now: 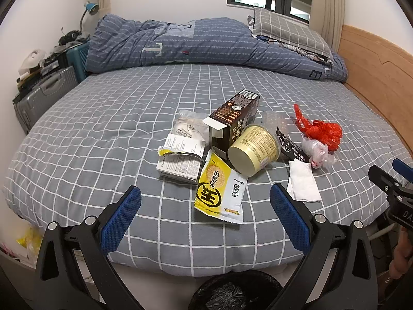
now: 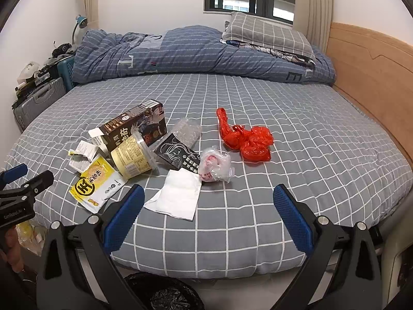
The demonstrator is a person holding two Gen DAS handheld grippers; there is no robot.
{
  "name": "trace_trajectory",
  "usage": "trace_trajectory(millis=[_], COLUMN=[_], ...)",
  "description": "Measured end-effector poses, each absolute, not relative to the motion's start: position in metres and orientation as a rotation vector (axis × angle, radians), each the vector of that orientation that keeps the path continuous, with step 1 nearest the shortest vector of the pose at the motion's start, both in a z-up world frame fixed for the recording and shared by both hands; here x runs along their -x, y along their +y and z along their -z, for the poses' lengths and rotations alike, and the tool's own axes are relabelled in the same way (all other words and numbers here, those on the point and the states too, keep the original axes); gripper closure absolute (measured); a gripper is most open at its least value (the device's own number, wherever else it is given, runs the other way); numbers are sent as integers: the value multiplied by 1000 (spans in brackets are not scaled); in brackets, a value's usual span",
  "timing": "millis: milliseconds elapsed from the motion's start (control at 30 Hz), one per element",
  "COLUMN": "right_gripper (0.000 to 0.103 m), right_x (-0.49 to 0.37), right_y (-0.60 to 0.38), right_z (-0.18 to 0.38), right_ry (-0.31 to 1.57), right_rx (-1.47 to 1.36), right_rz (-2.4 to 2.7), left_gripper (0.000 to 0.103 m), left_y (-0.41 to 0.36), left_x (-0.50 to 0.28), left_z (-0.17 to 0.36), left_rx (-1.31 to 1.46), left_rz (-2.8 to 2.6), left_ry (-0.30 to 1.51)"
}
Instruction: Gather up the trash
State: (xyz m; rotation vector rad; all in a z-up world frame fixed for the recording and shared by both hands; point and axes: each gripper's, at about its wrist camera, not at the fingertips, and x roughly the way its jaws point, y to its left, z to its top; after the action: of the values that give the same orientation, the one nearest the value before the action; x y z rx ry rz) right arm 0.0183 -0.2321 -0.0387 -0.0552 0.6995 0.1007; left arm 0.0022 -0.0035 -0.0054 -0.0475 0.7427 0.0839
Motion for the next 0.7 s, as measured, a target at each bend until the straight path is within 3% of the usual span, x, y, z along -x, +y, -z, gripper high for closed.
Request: trace_trajectory(millis=[700], right_gripper=[7], right_x=[-18], right_y=[-231], right_z=[36], right_ry=[692], right_rx=[58], right_rz=[-102], left_gripper=[6], left_y=[-6], left_x=[0], left_z=[1], left_rx=[41], left_rz=[-80], left_ry=[751])
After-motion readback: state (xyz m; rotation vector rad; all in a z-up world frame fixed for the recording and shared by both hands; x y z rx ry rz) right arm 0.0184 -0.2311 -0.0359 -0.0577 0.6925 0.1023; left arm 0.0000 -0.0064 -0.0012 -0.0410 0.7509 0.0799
